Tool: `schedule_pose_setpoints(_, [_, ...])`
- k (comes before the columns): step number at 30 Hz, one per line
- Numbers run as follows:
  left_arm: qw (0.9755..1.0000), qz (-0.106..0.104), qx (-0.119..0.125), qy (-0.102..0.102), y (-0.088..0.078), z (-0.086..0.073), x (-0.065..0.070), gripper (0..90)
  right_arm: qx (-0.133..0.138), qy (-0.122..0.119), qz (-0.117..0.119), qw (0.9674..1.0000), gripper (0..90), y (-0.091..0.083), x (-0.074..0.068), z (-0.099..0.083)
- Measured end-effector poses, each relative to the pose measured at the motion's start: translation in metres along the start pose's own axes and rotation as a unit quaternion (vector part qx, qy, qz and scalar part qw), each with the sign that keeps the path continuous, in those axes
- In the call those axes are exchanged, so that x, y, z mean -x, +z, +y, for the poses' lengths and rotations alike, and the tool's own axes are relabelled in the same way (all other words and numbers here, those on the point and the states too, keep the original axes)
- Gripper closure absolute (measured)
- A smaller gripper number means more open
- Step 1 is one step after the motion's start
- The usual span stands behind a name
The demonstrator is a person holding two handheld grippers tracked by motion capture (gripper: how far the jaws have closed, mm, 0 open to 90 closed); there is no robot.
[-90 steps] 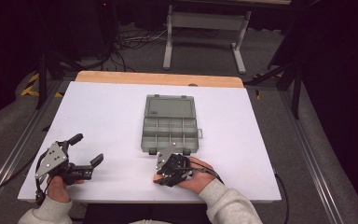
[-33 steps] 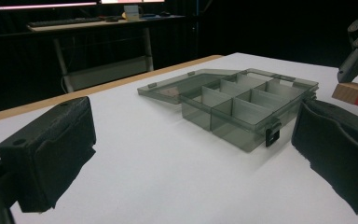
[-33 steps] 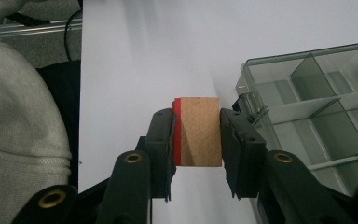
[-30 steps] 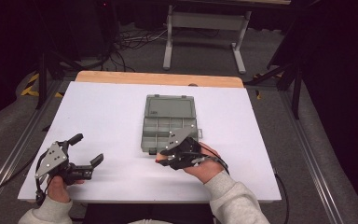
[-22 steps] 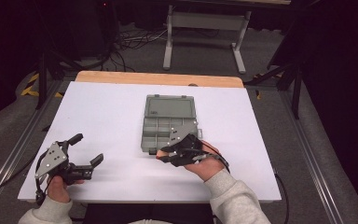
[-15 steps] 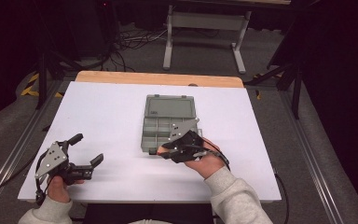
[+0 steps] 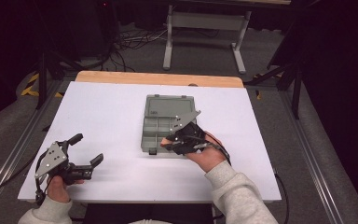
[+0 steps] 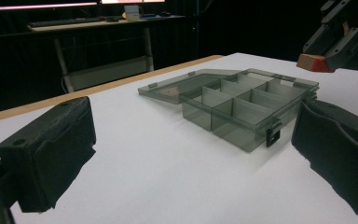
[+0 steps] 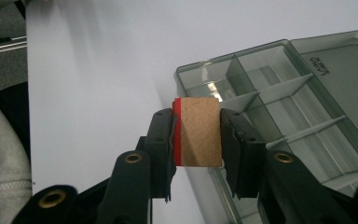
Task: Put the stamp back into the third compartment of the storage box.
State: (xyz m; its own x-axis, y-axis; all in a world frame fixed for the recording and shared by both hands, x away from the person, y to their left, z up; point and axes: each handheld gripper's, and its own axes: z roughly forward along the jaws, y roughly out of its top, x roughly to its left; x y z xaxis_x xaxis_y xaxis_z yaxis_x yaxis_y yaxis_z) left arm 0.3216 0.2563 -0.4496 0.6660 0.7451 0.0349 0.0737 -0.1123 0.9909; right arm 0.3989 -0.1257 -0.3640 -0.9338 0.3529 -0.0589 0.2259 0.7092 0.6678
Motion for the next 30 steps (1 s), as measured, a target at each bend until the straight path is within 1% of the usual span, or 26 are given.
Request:
schedule_pose_setpoints(9, [1.0,0.0,0.0,0.0,0.0,0.0,0.0,0.5,-0.002,0.021,-0.017,0.9996,66.0,-0.001,0.011,0.0])
schedule_pose_setpoints(17, [1.0,0.0,0.0,0.0,0.0,0.0,0.0,0.5,-0.007,0.031,-0.035,0.9989,66.0,-0.002,0.02,0.004])
schedule_pose_setpoints(26, [1.0,0.0,-0.001,0.0,0.0,0.0,0.0,0.5,-0.013,0.05,-0.043,0.9978,66.0,0.001,0.031,0.004])
schedule_pose_setpoints(28, [1.0,0.0,-0.001,0.0,0.0,0.0,0.0,0.5,-0.013,0.056,-0.047,0.9972,66.0,0.002,0.034,0.003])
schedule_pose_setpoints(30, [1.0,0.0,-0.001,0.0,0.0,0.0,0.0,0.5,-0.014,0.058,-0.051,0.997,66.0,0.002,0.037,0.002])
